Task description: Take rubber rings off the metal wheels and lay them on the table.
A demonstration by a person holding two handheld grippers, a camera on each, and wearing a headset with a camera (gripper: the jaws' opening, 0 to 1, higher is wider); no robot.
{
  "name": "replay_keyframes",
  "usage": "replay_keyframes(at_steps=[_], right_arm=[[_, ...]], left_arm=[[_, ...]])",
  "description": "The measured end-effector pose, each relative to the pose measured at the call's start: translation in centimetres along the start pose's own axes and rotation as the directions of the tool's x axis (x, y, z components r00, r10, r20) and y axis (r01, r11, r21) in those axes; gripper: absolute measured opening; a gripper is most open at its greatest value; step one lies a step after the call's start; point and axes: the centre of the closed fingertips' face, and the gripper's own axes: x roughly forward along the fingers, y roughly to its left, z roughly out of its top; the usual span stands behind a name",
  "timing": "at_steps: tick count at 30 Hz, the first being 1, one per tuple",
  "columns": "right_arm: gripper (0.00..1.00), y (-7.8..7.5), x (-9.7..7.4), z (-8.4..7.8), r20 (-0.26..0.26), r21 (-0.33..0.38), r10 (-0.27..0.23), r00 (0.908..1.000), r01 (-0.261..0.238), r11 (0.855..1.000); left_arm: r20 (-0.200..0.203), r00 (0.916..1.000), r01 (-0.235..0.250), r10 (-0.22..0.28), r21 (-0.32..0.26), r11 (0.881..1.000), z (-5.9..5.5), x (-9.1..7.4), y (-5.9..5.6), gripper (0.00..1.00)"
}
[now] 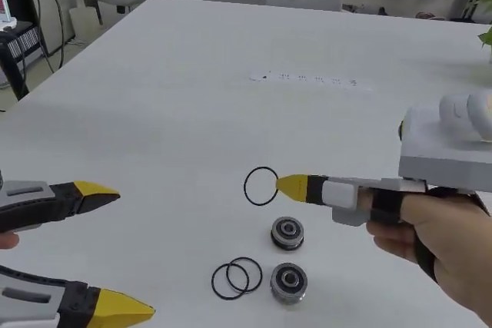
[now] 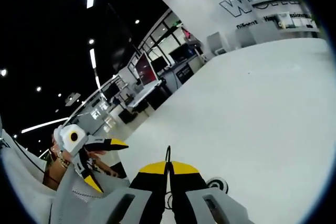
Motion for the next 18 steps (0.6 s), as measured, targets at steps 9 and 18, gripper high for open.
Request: replay_keyframes(at_steps=[9, 18], right_arm=[[0.00, 0.9, 0.8, -1.5, -0.064, -0.033, 0.027, 0.9976, -0.029, 0.999], [0.00, 1.8, 1.8, -3.6, -0.147, -0.067, 0.049, 0.9879, -0.060, 0.996]], left_arm=[[-0.004, 1.0000, 0.004, -0.004, -0.013, 1.000, -0.3, 0.2, -0.4, 0.80], [0.001, 1.0000, 0.007, -0.007, -0.029, 1.000, -0.5, 0.3, -0.5, 0.80]])
